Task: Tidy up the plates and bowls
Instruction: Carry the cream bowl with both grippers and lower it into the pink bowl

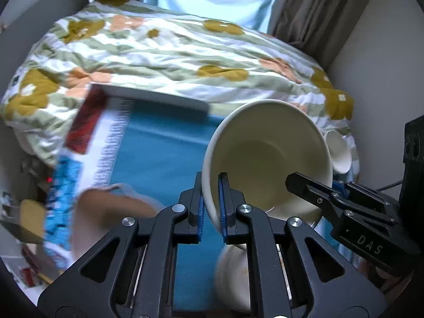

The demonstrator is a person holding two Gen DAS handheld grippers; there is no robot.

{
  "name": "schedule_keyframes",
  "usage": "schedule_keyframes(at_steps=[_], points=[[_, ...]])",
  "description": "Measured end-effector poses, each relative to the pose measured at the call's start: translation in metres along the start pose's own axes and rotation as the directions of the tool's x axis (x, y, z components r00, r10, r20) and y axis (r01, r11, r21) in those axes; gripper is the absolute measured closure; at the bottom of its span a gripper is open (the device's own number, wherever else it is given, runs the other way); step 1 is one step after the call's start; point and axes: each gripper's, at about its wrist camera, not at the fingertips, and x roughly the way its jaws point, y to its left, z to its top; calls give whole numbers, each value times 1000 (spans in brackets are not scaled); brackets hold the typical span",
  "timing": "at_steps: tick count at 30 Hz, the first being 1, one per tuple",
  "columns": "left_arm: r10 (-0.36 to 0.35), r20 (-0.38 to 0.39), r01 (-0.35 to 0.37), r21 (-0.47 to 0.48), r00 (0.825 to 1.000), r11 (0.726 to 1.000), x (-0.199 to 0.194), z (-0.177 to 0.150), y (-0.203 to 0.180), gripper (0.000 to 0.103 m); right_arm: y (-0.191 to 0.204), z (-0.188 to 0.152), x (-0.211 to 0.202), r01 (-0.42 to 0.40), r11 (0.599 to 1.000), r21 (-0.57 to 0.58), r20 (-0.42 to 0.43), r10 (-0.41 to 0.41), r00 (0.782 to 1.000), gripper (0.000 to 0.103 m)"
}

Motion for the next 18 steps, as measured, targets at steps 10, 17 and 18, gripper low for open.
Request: schedule_keyframes(at_steps=[10, 17, 18], points=[[34, -105, -30, 43, 994, 999, -12, -44, 116, 95, 96, -47, 69, -6, 1000, 5, -122, 6, 993, 80], [-11, -199, 23, 60, 980, 998, 15, -70, 146, 95, 109, -75, 103, 65, 997, 38, -198, -56, 979, 80], [-14, -208, 27, 63, 978, 998, 18, -71, 149, 95, 110, -76, 106, 77, 997, 28, -209, -70, 975, 80]])
